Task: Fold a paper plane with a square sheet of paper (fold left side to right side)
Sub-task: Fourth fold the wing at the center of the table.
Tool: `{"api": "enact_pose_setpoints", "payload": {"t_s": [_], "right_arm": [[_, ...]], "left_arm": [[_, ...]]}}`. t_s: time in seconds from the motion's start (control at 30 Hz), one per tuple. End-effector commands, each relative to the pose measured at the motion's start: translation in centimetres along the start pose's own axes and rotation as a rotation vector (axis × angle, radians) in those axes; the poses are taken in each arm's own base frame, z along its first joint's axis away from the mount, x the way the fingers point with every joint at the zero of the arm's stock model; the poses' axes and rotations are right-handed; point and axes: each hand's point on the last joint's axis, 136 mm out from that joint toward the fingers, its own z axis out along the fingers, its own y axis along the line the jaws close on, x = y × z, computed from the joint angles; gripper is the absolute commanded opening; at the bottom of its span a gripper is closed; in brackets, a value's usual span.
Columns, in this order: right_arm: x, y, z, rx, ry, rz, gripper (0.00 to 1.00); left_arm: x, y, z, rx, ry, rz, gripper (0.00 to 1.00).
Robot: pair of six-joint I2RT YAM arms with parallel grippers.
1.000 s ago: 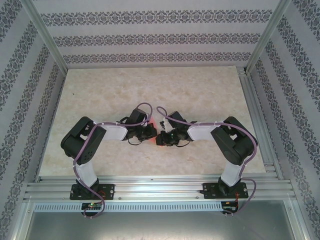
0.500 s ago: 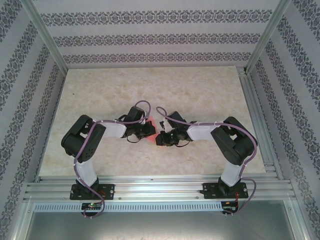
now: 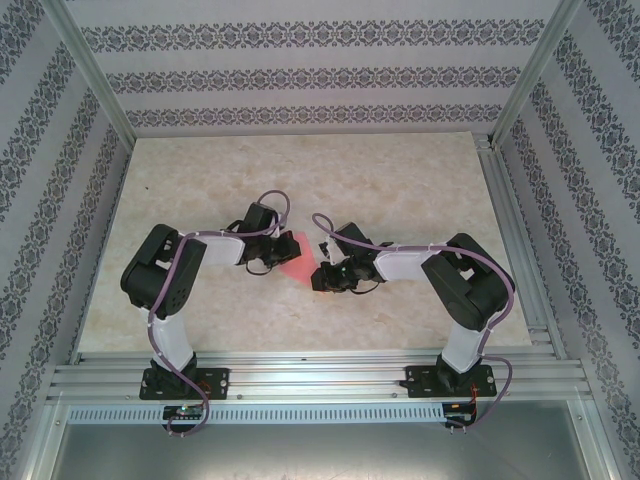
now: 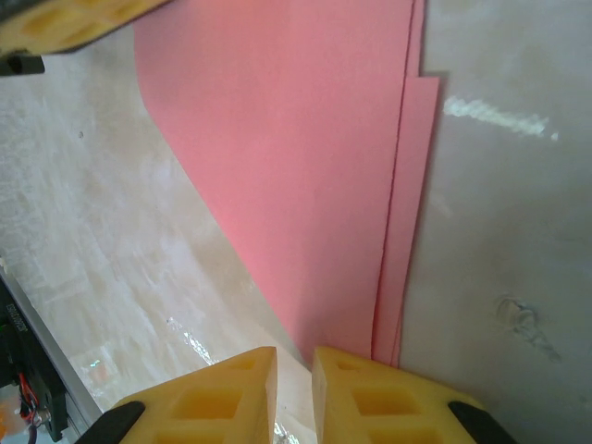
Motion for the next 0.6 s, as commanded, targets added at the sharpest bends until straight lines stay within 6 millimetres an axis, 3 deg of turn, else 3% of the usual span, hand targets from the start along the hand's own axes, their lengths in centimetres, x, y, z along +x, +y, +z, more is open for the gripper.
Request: {"api": "enact_pose_setpoints", "payload": {"t_s": [0.0,0.57], "right_arm": [[5.8,-5.6,1.6,0.210,0.167,0.085,0.19],[5.7,-5.7,1.7,0.208,0.172,0.085,0.19]], "left_arm": [[-3.0,5.0,-0.5,-0.168,-0.103,-0.029,0.00],[-8.0,9.1,-2.5,-0.198,-0.184,-0.144,0.00]]}}
